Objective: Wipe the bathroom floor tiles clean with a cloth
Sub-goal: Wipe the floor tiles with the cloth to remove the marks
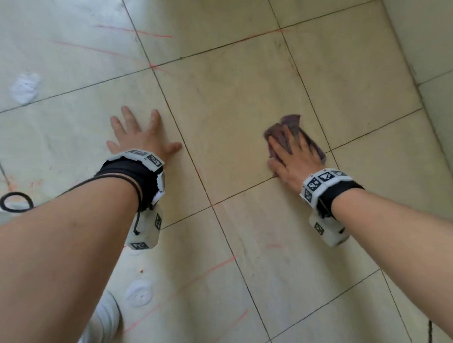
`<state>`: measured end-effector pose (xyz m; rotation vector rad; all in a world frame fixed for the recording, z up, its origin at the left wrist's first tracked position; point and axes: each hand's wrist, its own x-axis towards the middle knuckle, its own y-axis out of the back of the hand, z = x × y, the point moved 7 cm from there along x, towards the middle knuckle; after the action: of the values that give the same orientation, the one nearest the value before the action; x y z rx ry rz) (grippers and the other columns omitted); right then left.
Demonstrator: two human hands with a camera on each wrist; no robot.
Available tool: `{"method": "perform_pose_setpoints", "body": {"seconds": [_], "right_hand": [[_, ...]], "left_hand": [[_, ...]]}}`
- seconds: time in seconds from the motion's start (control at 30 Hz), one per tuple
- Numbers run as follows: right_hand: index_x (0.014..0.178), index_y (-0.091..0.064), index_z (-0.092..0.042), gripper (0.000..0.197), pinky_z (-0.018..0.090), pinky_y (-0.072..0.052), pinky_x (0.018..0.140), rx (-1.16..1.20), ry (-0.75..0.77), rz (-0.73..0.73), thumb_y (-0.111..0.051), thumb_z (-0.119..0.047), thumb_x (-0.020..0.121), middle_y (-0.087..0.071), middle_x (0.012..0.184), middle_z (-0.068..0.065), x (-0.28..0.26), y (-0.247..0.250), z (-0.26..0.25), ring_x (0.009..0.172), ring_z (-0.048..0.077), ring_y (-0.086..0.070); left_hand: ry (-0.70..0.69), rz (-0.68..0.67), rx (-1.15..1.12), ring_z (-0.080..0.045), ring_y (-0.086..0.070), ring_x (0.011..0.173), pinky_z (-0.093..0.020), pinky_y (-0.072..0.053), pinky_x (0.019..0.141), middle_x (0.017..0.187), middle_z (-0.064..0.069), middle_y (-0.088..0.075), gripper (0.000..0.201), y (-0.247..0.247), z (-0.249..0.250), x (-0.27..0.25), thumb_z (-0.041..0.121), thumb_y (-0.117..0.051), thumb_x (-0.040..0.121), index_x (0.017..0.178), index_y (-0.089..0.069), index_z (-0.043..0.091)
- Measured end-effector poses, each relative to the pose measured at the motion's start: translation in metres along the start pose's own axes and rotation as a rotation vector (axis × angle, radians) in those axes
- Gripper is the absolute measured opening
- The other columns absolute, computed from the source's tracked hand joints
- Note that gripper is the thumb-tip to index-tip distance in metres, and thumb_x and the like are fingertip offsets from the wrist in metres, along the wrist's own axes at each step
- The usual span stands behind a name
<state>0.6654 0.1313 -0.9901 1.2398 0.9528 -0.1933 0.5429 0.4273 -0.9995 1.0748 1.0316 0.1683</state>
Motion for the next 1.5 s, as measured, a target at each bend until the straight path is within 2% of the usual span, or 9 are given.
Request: {"method": "perform_pose_setpoints", "body": {"seconds": [0.17,0.33,0.47,0.63,0.77,1.03,1.2,1.33,1.5], "right_hand": [[0.154,0.004,-0.038,0.064,0.057,0.0,0.117,0.206,-0.175,0.099,-0.021,-0.057,0.099,0.022,0.161,0.001,0.054,0.043,-0.014,0.147,0.033,0.018],[0.153,0.001,-0.041,0.061,0.056,0.005,0.117,0.147,0.086,0.089,-0.021,-0.057,0.098,0.023,0.161,-0.003,0.039,0.025,-0.093,0.147,0.03,0.02],[0.153,0.004,-0.043,0.063,0.05,0.007,0.119,0.012,0.176,0.011,-0.023,-0.059,0.098,0.025,0.16,-0.006,-0.018,-0.027,-0.065,0.147,0.024,0.021],[0.153,0.006,-0.041,0.062,0.049,0.005,0.118,0.112,-0.145,0.02,-0.021,-0.056,0.099,0.025,0.159,-0.006,-0.017,-0.022,0.04,0.148,0.024,0.018],[0.154,0.002,-0.037,0.064,0.057,0.004,0.116,0.33,-0.275,0.142,-0.023,-0.056,0.099,0.022,0.161,-0.001,0.026,0.01,0.031,0.147,0.029,0.018],[0.153,0.003,-0.042,0.062,0.051,0.008,0.119,0.137,0.08,0.079,-0.023,-0.057,0.099,0.023,0.16,-0.007,-0.02,-0.033,-0.018,0.147,0.022,0.022],[0.152,0.007,-0.042,0.061,0.053,0.007,0.118,0.162,-0.068,0.078,-0.015,-0.06,0.098,0.025,0.159,-0.007,-0.01,-0.026,0.045,0.147,0.023,0.021],[0.153,0.007,-0.038,0.064,0.055,0.006,0.117,0.296,-0.201,0.115,-0.018,-0.059,0.098,0.025,0.16,-0.002,0.022,0.001,0.032,0.147,0.029,0.02],[0.153,0.008,-0.037,0.066,0.053,0.01,0.116,0.166,0.039,0.096,-0.016,-0.062,0.097,0.027,0.159,-0.002,0.001,-0.016,-0.031,0.145,0.029,0.025]], "left_hand": [[0.019,0.02,-0.013,-0.042,0.016,0.146,-0.069,-0.009,0.111,0.16,-0.013,0.024,0.088,-0.005,0.011,0.001,0.071,-0.055,0.083,0.152,-0.007,0.044],[0.016,0.032,-0.01,-0.042,0.017,0.146,-0.067,-0.007,0.112,0.16,-0.013,0.025,0.087,-0.005,0.018,0.002,0.069,-0.054,0.085,0.153,-0.006,0.045],[-0.105,0.002,0.025,-0.036,0.02,0.147,-0.065,-0.007,0.114,0.16,-0.012,0.025,0.089,-0.014,0.049,-0.003,0.069,-0.054,0.085,0.153,-0.003,0.043],[-0.151,-0.044,0.034,-0.041,0.02,0.145,-0.066,-0.006,0.113,0.158,-0.016,0.028,0.102,-0.028,0.092,-0.013,0.073,-0.061,0.077,0.153,0.0,0.043],[-0.129,-0.015,0.041,-0.044,0.021,0.145,-0.067,-0.005,0.112,0.157,-0.018,0.028,0.105,-0.032,0.097,-0.012,0.076,-0.06,0.075,0.153,0.002,0.043],[-0.115,-0.016,0.005,-0.048,0.021,0.143,-0.069,-0.003,0.111,0.155,-0.023,0.029,0.108,-0.03,0.104,-0.008,0.076,-0.064,0.071,0.152,0.0,0.043],[-0.096,-0.027,0.008,-0.05,0.021,0.142,-0.069,-0.004,0.111,0.155,-0.025,0.028,0.109,-0.027,0.109,-0.007,0.076,-0.065,0.071,0.152,0.0,0.043],[-0.087,-0.027,0.022,-0.051,0.019,0.142,-0.069,-0.005,0.111,0.154,-0.027,0.028,0.11,-0.027,0.112,-0.007,0.078,-0.062,0.071,0.152,0.003,0.043],[-0.097,-0.023,0.027,-0.052,0.019,0.142,-0.068,-0.005,0.112,0.154,-0.028,0.027,0.109,-0.025,0.111,-0.007,0.077,-0.061,0.073,0.153,0.003,0.042]]}}
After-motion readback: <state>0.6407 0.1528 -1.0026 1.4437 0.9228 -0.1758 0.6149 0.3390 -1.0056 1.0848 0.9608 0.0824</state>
